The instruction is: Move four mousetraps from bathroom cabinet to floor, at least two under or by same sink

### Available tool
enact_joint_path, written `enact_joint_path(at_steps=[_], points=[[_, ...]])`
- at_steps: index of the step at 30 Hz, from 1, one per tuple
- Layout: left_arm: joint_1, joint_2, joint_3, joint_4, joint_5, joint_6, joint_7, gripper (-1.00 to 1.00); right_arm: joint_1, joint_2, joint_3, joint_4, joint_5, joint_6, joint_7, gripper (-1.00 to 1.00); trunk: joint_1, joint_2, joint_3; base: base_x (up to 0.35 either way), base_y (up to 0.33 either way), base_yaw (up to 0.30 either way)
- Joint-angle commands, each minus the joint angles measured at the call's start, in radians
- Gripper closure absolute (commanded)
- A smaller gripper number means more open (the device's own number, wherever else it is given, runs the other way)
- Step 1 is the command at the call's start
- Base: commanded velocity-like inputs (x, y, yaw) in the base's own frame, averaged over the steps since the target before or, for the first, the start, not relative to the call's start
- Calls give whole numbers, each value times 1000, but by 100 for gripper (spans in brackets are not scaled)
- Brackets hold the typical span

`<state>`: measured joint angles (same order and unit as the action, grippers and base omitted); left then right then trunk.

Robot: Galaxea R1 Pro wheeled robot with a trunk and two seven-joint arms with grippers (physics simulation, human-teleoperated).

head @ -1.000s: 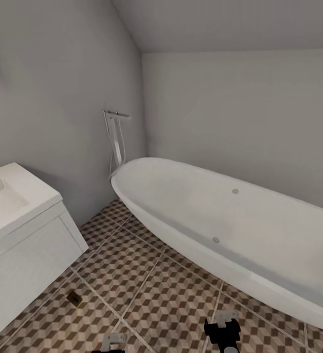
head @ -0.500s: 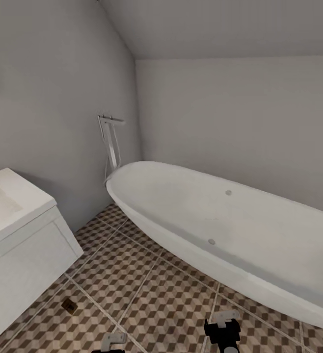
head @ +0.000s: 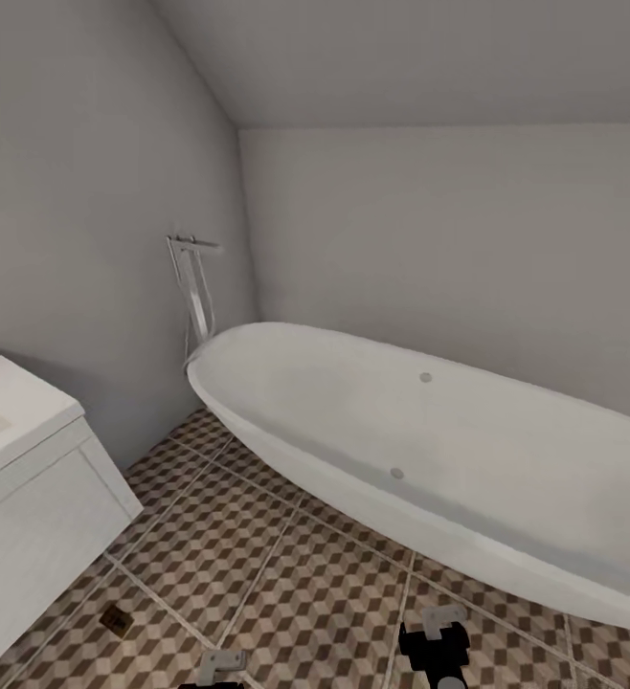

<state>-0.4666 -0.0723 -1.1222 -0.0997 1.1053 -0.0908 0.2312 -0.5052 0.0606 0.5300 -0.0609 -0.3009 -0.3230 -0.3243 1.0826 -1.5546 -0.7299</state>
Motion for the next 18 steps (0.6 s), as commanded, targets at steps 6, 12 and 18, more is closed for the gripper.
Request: enact_joint_path(at_steps=[6,12,18], points=[[0,0,-9,-1,8,-3,5,-100,3,0,8,1,-8,-4,-2,-100,0,0,9,0,0,-151],[0,0,-9,-1,8,-3,5,-100,4,1,8,0,-7,-4,-2,-100,0,0,18,0,0,-156],[0,0,-8,-1,8,-3,5,-100,5,0,8,0,-6,-4,-2,-100,0,0,27,0,0,-167]])
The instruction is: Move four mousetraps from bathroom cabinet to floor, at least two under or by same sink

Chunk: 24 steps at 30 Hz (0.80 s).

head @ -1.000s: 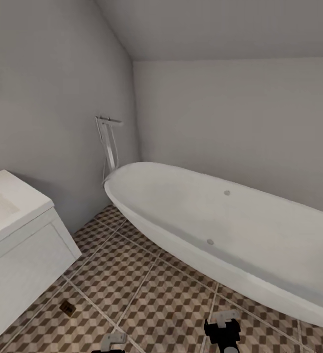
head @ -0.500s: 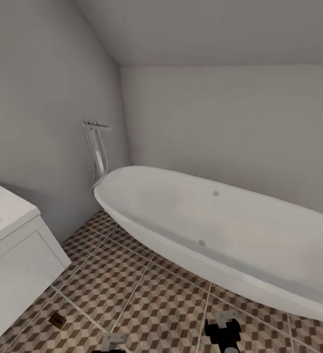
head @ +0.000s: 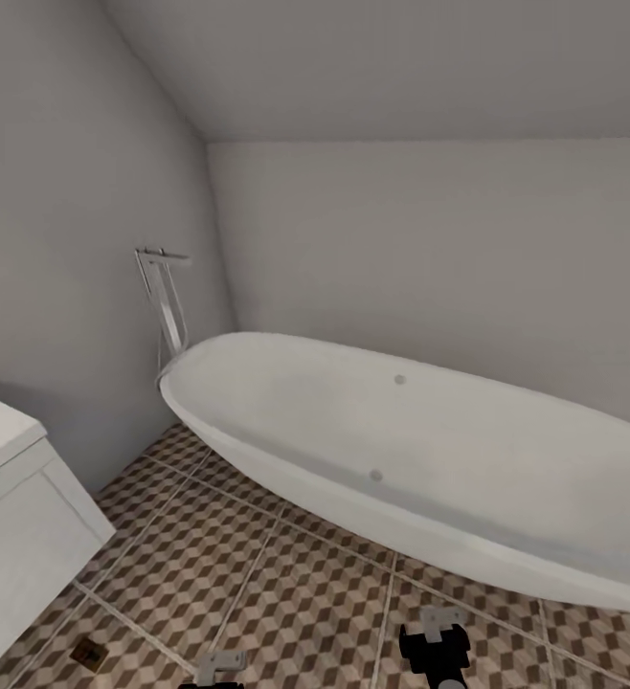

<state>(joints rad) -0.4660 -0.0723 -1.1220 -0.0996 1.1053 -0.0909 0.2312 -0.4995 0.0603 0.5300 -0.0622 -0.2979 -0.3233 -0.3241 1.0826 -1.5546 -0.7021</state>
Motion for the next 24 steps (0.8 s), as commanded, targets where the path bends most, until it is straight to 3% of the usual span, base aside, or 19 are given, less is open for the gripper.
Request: enact_joint_path(at_steps=[1,24], points=[[0,0,-9,-1,8,-3,5,-100,-1,0,8,1,-9,-3,-3,-100,0,0,1,0,0,-174],[0,4,-7,1,8,-3,12,-100,-1,-12,6,1,-15,-5,-12,-100,0,0,34,0,0,-188]])
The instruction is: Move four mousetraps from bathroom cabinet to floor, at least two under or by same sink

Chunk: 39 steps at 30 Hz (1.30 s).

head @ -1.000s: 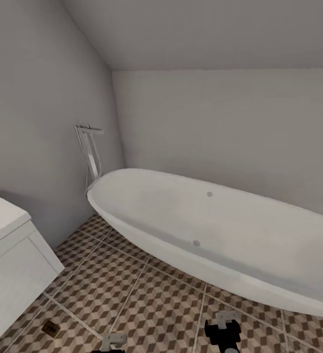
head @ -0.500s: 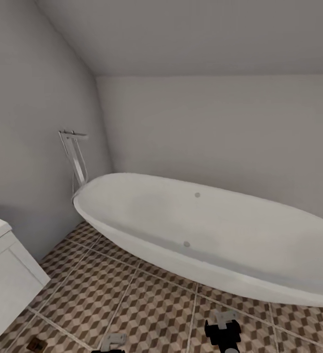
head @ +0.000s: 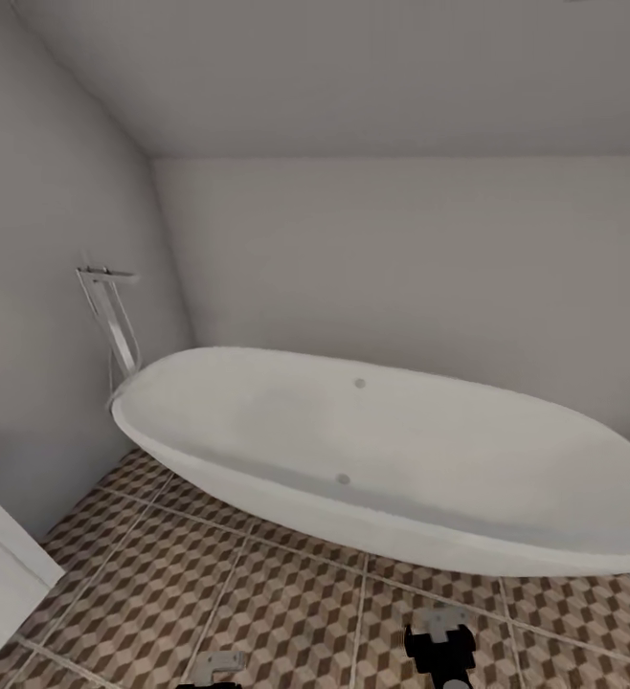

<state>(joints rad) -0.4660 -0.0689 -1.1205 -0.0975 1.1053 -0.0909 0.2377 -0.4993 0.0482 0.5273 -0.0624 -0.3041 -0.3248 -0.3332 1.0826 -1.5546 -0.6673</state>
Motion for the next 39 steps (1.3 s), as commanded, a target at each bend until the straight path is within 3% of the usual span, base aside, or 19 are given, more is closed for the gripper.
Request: enact_joint_path(at_steps=[1,5,12,17,39], points=[[0,2,-8,-1,8,-3,6,-100,-1,-1,8,1,-9,-3,-3,-100,0,0,1,0,0,-192],[0,20,-7,-1,18,-3,8,-100,-1,-6,7,1,-10,-3,-5,-100,0,0,6,0,0,-192],[0,29,-7,-1,64,-3,8,-100,-1,-7,7,1,-11,-2,-5,-100,0,0,16,0,0,-193],[0,29,-7,-1,77,-29,8,-100,-1,-7,8,1,-12,-2,-3,-100,0,0,23,0,0,-193],[-1,29,-8,-1,81,-58,8,-100,-1,-6,8,1,-12,-2,-2,-100,0,0,54,0,0,-195]])
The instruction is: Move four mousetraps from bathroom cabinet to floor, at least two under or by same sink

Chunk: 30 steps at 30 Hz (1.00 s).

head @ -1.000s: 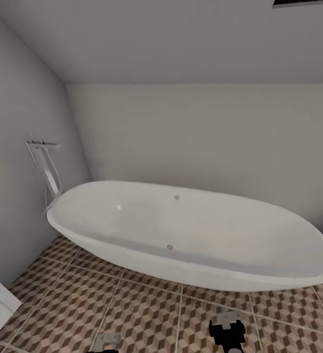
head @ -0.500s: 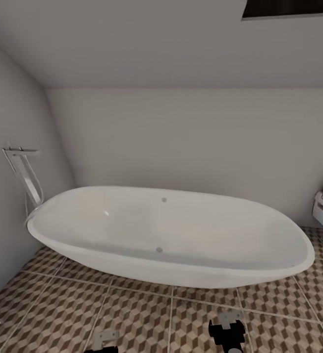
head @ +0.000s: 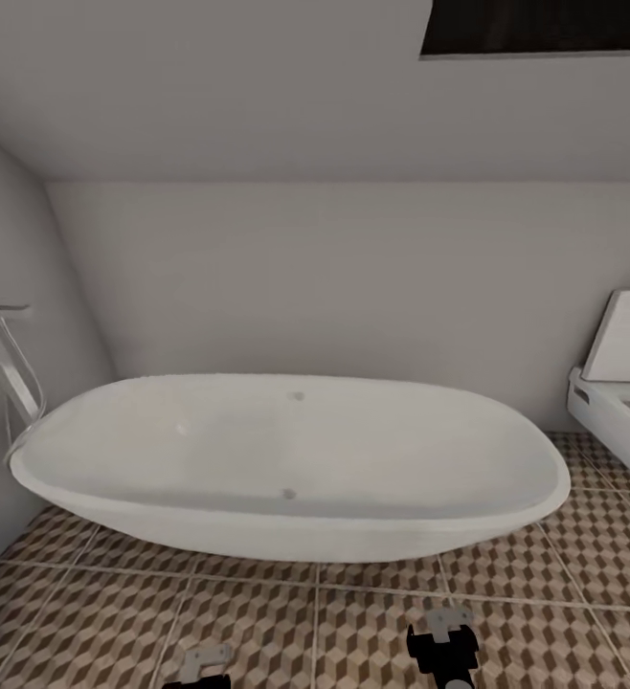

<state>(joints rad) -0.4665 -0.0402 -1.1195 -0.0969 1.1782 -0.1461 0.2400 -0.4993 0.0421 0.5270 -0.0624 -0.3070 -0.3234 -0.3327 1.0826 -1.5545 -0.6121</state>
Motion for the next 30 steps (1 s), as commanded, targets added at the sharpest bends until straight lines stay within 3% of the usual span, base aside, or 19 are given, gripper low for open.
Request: enact_joint_path(at_steps=[1,30], points=[[0,0,-9,-1,8,-3,5,-100,-1,0,8,1,-9,-3,-3,-100,0,0,1,0,0,-195],[0,6,-8,-1,5,-4,5,-100,-1,1,8,1,-2,-3,-2,-100,0,0,40,0,0,-195]])
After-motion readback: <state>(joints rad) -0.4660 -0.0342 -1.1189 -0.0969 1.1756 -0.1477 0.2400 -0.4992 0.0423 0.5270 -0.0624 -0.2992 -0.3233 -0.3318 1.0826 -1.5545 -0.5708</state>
